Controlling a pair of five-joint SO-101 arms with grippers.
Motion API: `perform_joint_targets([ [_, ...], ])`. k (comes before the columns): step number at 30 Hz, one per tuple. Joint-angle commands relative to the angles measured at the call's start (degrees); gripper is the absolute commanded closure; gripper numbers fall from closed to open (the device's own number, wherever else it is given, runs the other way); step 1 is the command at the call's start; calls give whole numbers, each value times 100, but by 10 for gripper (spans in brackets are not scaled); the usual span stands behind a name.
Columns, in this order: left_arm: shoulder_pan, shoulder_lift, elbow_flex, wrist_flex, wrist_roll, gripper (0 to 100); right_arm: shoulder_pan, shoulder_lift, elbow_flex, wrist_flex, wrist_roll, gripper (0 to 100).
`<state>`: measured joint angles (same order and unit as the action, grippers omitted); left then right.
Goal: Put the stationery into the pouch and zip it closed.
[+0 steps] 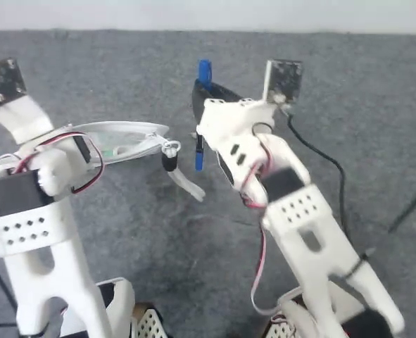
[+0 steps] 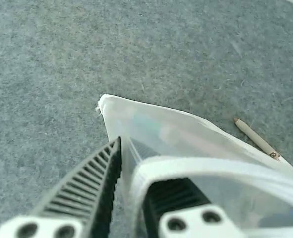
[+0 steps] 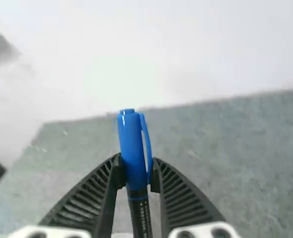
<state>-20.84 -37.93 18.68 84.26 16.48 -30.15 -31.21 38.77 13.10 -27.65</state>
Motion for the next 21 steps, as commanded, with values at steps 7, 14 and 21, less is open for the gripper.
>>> perform_joint_targets([
  [7,44,-9,-189,-176,88,989,-374,-1886,554,-207,9,993],
  [14,53,-9,-189,-255,88,989,-593,-2818,809,-154,299,993],
  [21,53,-9,-189,-255,88,989,-1156,-3538,1152,-198,299,993],
])
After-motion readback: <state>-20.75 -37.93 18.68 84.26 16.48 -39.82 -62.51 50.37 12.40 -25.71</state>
